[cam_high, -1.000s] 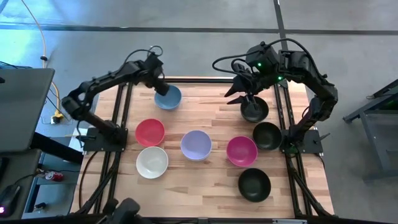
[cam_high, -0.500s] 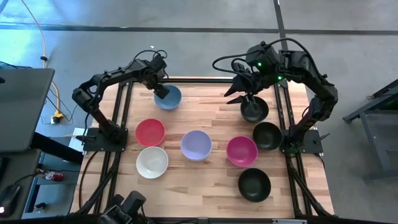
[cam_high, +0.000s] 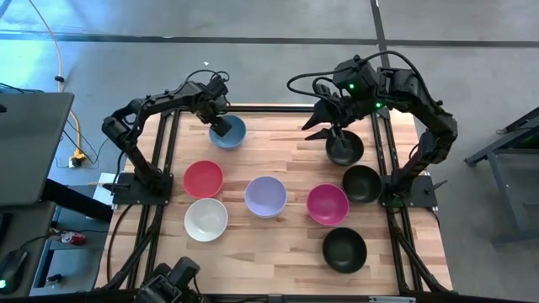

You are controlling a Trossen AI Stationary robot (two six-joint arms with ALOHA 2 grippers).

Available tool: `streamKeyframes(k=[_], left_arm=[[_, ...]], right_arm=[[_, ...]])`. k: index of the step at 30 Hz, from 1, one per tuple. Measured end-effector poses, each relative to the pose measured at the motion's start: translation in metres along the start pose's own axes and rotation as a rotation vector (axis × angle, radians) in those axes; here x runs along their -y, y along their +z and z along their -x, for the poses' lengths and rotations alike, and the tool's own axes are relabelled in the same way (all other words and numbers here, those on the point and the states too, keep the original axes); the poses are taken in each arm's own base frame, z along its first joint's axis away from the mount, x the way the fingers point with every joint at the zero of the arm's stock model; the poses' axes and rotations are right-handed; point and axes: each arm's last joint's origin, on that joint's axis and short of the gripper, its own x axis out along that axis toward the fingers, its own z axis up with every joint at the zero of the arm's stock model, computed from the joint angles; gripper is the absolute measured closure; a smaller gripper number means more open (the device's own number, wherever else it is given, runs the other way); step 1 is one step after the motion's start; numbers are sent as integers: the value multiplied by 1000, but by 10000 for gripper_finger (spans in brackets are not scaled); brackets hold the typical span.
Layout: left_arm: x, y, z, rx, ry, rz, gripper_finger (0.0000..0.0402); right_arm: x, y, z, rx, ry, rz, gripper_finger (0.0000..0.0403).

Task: Nest bowls inside each other
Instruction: Stack the blue bowl on top of the purple bowl

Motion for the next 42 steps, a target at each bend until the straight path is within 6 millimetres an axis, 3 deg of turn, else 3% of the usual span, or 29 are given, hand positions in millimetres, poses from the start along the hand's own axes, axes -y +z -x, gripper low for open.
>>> streamKeyframes(k=[6,17,32,37,42], left_arm=[[0,0,0,-2,0,3,249],[0,-1,0,-9,-1,2,392],[2,0,4,-7,-62,-16,400],[6,9,23,9,-78,-30,401],[25,19,51,34,-94,-93,401]], right_arm=[[0,0,0,0,0,-9,282],[0,0,0,0,1,-13,282],[0,0,0,0,1,-12,282],[0,0,0,-5,-11,-5,282],[0,0,0,-12,-27,19,282]])
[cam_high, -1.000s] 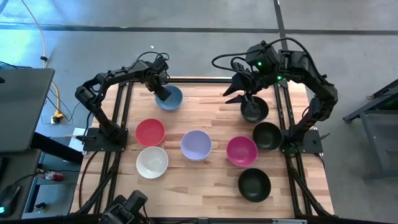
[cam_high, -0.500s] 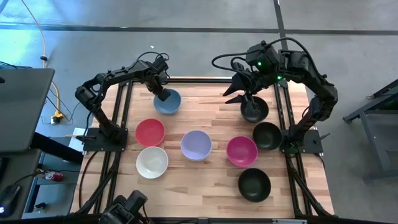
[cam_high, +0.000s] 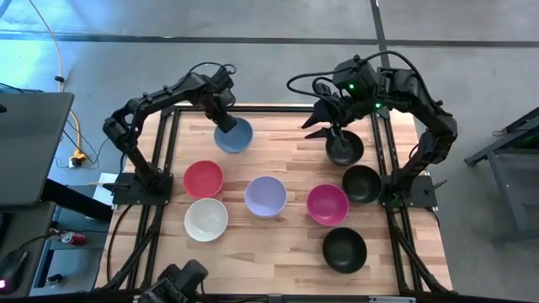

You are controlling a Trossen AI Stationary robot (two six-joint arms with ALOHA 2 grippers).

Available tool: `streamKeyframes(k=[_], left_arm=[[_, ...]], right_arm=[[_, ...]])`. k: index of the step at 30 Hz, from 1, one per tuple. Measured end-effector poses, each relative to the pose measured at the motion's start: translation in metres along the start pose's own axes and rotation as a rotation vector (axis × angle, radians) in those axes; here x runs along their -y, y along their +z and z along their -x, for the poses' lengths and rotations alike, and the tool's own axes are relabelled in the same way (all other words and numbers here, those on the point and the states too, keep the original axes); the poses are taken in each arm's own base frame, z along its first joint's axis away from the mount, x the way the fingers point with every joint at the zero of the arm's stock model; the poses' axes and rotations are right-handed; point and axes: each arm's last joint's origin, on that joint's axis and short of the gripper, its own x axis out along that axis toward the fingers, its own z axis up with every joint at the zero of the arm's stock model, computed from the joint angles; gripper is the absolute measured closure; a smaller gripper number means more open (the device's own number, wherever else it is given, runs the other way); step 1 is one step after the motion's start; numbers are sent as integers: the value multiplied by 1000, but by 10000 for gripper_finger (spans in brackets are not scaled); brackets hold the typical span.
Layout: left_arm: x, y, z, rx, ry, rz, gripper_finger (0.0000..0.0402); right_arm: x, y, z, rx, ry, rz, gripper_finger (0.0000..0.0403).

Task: Nest bowls inside each other
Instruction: Stack the blue bowl on top of the purple bowl

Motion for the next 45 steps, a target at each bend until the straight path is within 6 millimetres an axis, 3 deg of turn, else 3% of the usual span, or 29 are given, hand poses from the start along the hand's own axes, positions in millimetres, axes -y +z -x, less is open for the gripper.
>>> streamKeyframes(k=[8,16,22,27,35,45], left_arm=[[54,16,37,121,-86,-186,401],[110,11,52,174,-123,-382,401],[134,4,53,175,-139,-453,401],[150,-3,54,177,-157,-487,401],[184,-13,58,216,-263,-563,401],[203,-23,57,198,-287,-584,401]], right_arm=[[-3,1,13,37,-39,99,282],[-27,-4,72,217,-9,169,282],[-48,-15,118,331,8,179,282],[-57,-24,141,365,-37,136,282],[-60,-30,147,343,-75,102,282],[-55,-28,131,297,-58,101,282]])
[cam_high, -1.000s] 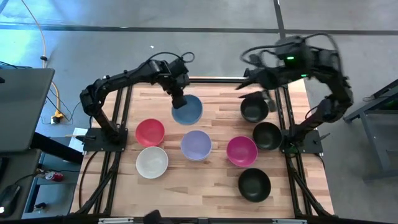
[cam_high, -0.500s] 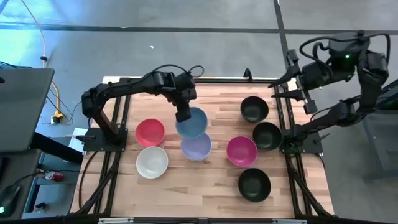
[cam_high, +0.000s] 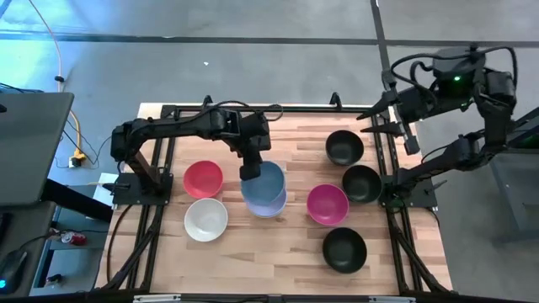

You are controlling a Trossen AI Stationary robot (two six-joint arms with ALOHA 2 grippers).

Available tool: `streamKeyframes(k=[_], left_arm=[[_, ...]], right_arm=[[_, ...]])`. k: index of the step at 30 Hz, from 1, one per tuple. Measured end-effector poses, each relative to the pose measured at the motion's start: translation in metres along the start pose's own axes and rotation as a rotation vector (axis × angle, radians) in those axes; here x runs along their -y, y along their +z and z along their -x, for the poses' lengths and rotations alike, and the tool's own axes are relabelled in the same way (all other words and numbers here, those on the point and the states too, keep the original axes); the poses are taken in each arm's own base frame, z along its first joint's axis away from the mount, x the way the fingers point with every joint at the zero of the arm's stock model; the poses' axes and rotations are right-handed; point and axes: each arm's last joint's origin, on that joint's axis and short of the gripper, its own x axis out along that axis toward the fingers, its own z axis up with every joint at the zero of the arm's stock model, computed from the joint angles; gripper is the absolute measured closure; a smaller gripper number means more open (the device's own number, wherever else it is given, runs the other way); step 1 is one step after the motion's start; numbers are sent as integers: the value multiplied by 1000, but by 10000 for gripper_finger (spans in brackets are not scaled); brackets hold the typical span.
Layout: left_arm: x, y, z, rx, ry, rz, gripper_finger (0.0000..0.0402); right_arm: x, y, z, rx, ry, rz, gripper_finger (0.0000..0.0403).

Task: Nest bowls inside each other
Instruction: Stack the blue bowl on top of the purple bowl

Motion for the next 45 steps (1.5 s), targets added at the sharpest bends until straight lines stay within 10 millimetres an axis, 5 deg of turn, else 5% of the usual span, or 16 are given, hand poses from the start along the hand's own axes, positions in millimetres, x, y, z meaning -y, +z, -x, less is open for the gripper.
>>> streamKeyframes(k=[8,16,32,45], left_arm=[[7,17,-24,-122,-13,-36,401],[7,34,-46,-209,-14,-72,401],[3,31,-65,-288,-18,-69,401],[1,29,-84,-336,-97,-123,401]], right_arm=[[1,-9,-13,-18,11,14,282],[-12,-21,7,11,-1,0,282],[-42,-59,43,186,-80,3,282],[-37,-60,36,168,-139,-25,282]])
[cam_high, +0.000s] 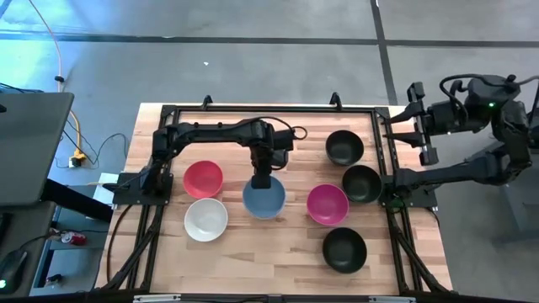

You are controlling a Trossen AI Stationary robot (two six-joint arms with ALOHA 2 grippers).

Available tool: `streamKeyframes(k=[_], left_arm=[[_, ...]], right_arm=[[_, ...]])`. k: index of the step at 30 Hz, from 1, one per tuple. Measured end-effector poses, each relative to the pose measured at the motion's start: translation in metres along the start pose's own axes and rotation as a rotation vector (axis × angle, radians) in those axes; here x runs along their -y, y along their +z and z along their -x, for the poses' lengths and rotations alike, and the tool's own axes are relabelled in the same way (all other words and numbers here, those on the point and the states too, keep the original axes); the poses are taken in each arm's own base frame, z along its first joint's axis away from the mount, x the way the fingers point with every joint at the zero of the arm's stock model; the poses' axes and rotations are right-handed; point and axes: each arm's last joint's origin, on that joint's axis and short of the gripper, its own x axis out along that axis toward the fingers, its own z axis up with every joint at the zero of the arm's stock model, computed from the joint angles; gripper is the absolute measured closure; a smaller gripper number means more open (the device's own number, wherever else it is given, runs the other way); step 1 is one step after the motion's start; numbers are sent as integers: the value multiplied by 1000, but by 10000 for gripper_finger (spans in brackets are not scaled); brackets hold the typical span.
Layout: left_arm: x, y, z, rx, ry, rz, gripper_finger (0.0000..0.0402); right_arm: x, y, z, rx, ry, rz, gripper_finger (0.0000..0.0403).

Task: Nest bowls inside each other
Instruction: Stack the blue bowl on top of the purple bowl

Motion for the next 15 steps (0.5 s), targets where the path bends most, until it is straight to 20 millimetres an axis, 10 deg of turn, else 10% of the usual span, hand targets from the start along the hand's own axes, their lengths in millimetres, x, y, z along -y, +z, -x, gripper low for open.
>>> streamKeyframes(k=[15], left_arm=[[-12,0,-2,4,-13,-15,377]], right_arm=[[3,0,-10,-16,9,3,282]])
